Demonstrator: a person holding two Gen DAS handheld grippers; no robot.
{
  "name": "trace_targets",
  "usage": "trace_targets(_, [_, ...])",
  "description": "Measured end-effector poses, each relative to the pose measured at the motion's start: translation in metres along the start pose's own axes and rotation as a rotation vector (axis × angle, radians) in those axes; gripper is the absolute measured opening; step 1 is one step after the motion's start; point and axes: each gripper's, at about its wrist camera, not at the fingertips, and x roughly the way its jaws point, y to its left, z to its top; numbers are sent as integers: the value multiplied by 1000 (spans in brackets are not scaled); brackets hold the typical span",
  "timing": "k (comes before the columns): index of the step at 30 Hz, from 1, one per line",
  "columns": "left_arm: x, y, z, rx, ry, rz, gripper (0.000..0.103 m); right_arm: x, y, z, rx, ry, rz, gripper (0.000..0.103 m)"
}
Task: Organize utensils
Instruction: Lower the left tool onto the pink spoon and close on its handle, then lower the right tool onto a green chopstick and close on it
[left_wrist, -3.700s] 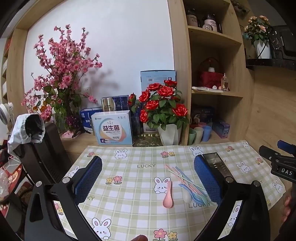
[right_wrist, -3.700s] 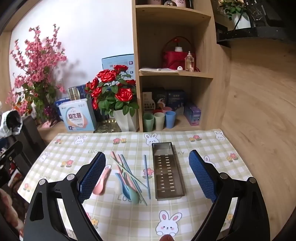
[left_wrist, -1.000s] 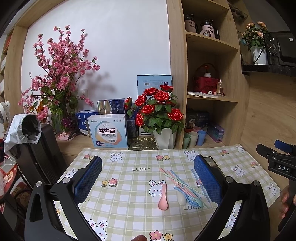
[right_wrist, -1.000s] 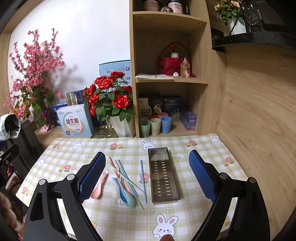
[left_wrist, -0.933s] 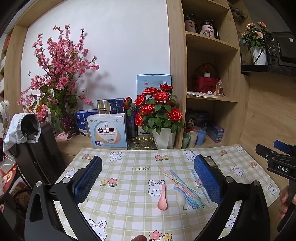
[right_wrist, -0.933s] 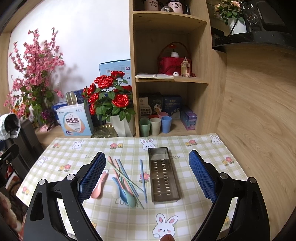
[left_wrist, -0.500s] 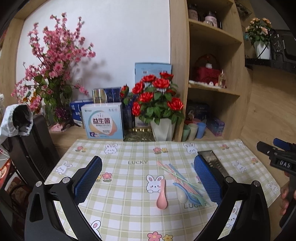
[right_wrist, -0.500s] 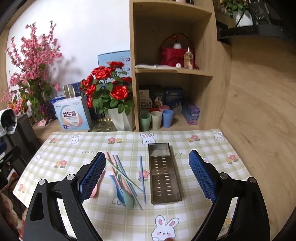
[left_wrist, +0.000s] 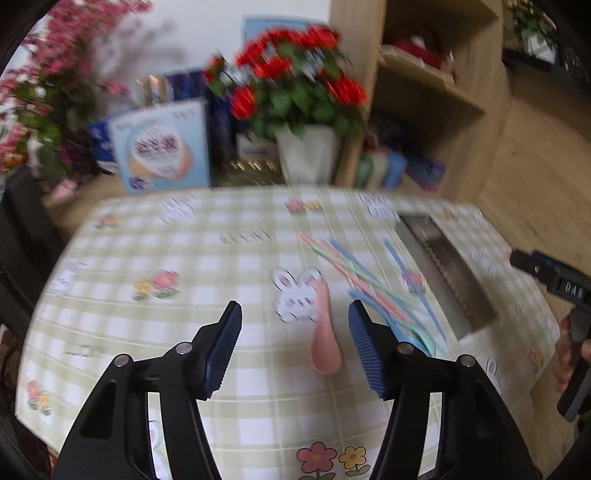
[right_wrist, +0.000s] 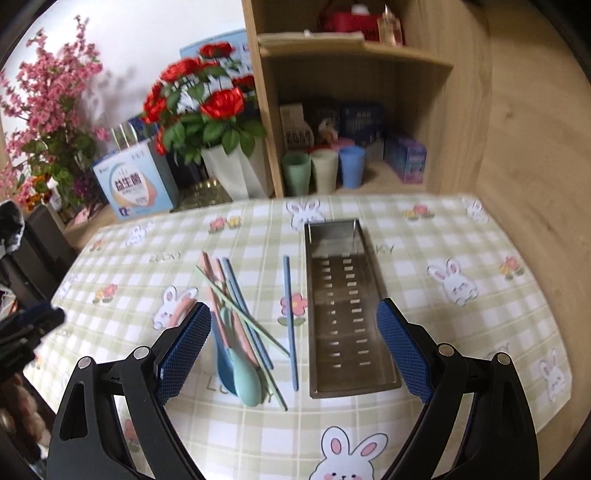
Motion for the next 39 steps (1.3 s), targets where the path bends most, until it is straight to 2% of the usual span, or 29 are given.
trace_targets(3, [41,-4,-4,21,64,-55,54,17,-5,-2,7,26,-1,88])
trace_targets(8, [114,4,-6,-17,207,-117,35,43,-15,-4,23,73,-3,88])
trace_targets(10, [130,7,-5,-35,235,-135,35,50,-19,-5,28,90,-6,88])
trace_targets(19, [171,5,3,-76,305,-214,35,70,-31,-3,48,119,-18,88])
trace_targets(21, [177,5,3,-71,317,-219,31,72,-32,-4,49,125,-18,88])
trace_targets(22, [179,5,2,-71,324,-222,24,74,-32,-4,50,129,-18,88])
trace_targets(24, [179,4,1,-68,325,-217,18,76,-33,-4,49,134,-18,88])
trace_targets(26, [176,5,-2,-73,329,-220,14,79,-32,-4,49,145,-19,73])
trace_targets(32, [162,9,-12,-61,321,-185,14,85,-25,-6,19,171,3,69])
trace_targets(33, [161,11,-14,-62,319,-174,14,86,-22,-5,8,176,12,66])
trace_targets(39, [149,36,-21,-116,288,-114,14,115,9,3,-146,236,125,33])
